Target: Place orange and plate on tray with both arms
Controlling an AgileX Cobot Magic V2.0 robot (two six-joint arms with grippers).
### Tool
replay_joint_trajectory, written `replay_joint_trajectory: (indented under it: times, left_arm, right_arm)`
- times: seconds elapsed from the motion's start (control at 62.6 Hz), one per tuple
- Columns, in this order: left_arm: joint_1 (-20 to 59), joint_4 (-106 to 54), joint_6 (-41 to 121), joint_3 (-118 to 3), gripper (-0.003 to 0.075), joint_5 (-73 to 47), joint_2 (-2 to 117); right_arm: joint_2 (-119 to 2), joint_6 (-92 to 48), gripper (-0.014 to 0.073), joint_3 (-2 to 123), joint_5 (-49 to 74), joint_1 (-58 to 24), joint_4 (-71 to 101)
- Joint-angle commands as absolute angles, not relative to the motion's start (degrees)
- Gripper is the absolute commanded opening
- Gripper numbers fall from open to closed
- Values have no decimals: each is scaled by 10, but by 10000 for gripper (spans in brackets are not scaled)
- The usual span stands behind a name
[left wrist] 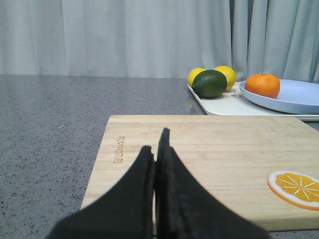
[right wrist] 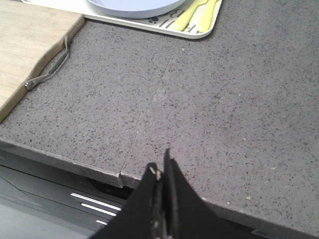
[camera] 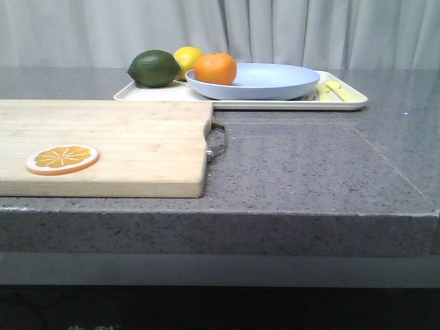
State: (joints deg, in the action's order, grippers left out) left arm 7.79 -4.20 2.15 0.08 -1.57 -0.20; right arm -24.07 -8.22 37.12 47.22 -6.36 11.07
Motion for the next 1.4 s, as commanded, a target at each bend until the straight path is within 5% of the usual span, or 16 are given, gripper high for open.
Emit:
replay_joint_trajectory:
  times: [0.0,0.543,0.99,1.389]
  left_arm:
    - [76,-47,17,4,-17,31,-15]
    - [76,-47,17,4,-17,31,-14]
    - [76,-47,17,4,-17,31,-14]
    - [76,-47,17,4,-17,31,-14]
  right_arm:
    - [-245,-87,-69,385,432,-64,114]
    - [-209,-88,-69,361,423,-60,109]
    - [16,-90,-68,77,117,0,71]
    - [18,-90,-68,-13,-8,-1,74]
